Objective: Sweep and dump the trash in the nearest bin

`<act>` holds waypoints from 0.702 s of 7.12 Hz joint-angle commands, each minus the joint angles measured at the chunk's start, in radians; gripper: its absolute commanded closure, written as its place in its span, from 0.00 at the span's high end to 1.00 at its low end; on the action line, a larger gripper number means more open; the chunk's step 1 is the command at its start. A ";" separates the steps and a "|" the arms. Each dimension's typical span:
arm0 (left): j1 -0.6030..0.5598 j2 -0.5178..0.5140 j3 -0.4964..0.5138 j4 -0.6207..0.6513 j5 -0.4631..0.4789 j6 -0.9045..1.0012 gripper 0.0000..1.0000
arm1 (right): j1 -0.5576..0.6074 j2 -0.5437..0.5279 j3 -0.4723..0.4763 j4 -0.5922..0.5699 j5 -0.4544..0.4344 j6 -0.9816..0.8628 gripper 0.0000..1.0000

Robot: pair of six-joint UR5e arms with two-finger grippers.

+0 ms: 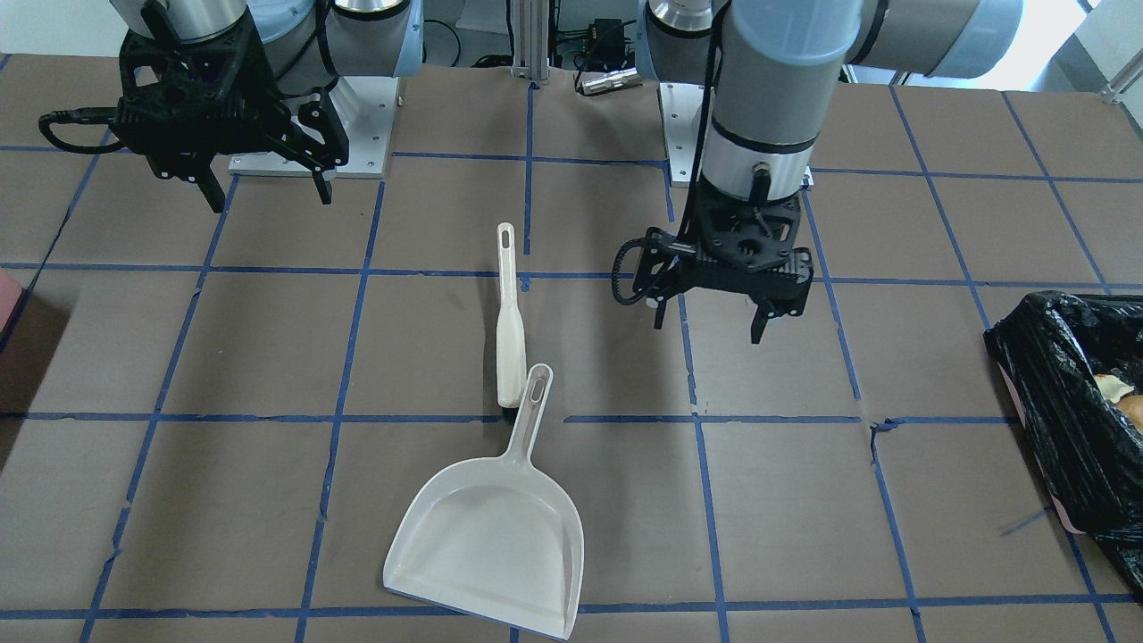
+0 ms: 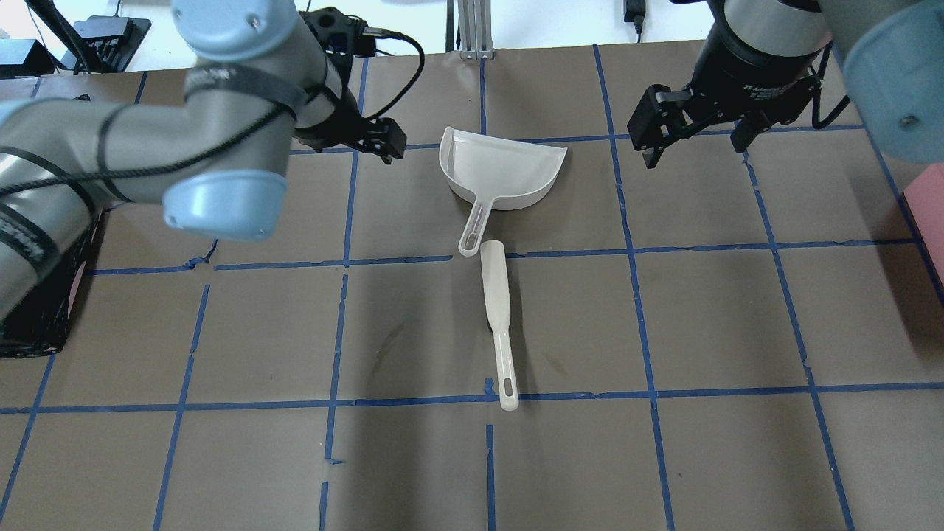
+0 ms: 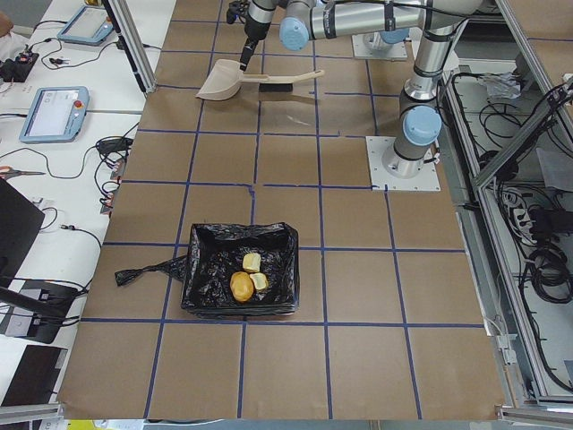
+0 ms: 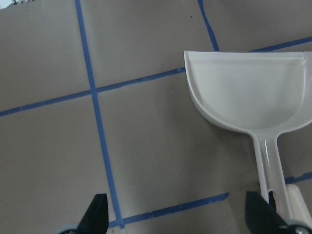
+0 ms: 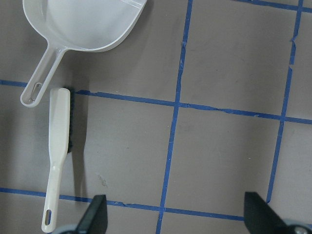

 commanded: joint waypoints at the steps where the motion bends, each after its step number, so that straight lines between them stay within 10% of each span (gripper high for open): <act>1: 0.136 0.037 0.196 -0.365 -0.004 0.004 1.00 | 0.001 0.001 0.001 0.000 -0.001 -0.001 1.00; 5: 0.149 0.052 0.210 -0.462 0.004 0.002 1.00 | 0.000 -0.004 0.002 0.006 -0.001 -0.002 1.00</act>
